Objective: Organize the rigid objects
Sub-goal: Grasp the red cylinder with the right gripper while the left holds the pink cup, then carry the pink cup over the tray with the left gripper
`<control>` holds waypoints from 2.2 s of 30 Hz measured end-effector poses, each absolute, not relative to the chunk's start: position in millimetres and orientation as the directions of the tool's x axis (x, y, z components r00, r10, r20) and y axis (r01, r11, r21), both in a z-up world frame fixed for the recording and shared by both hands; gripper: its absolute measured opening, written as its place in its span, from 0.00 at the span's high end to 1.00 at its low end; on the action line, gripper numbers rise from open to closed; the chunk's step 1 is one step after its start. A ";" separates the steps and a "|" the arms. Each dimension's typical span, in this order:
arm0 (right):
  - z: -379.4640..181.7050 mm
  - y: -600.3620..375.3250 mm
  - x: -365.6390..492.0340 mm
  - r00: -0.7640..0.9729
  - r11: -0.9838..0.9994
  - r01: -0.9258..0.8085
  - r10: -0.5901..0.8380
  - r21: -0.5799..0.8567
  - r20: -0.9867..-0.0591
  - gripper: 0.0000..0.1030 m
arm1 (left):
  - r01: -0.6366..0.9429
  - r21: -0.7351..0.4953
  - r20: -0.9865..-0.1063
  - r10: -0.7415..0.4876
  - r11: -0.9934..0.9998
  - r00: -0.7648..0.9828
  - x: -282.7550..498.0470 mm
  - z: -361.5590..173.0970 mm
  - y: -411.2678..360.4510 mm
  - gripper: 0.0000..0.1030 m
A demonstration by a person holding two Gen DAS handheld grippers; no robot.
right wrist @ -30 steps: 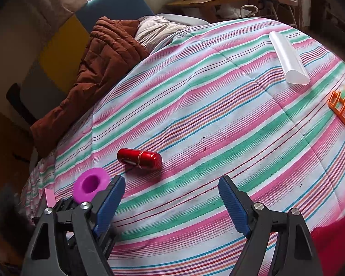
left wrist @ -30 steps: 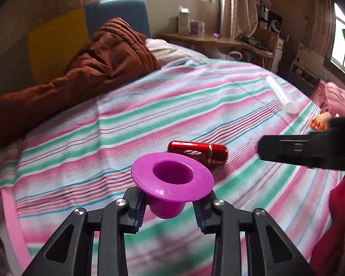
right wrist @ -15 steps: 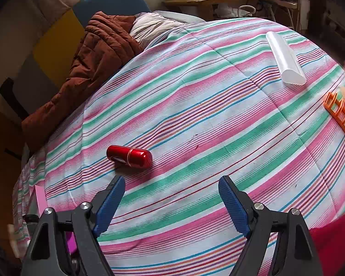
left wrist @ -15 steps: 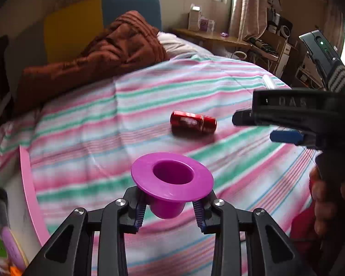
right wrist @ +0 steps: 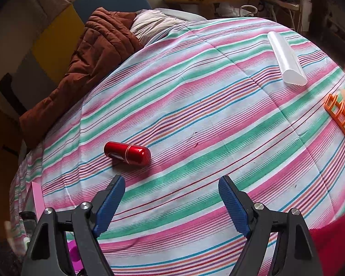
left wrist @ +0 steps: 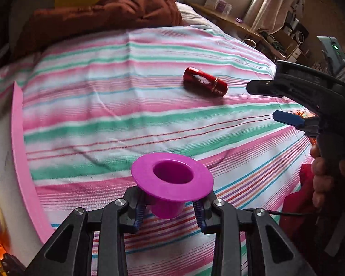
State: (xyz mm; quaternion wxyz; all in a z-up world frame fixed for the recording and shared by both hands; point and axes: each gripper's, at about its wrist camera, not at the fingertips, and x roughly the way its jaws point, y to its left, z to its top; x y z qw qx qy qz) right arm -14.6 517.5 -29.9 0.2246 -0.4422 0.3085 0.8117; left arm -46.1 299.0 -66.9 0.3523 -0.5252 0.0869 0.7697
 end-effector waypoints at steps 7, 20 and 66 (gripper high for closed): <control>-29.4 516.7 -14.8 -0.516 -0.711 -0.628 0.077 0.316 -0.853 0.19 | -0.666 -0.188 -0.866 0.442 -0.722 -0.235 -50.7 -68.2 310.5 0.60; -31.8 514.0 -16.7 -0.500 -0.722 -0.627 0.085 0.292 -0.862 0.19 | -0.696 -0.038 -0.803 0.437 -0.717 -0.406 -31.8 -77.9 315.8 0.63; -64.2 450.7 -70.5 -0.357 -0.976 -0.203 -0.005 0.083 -0.934 0.74 | -0.691 -0.081 -0.756 0.497 -0.718 -0.427 -35.0 -81.6 309.6 0.63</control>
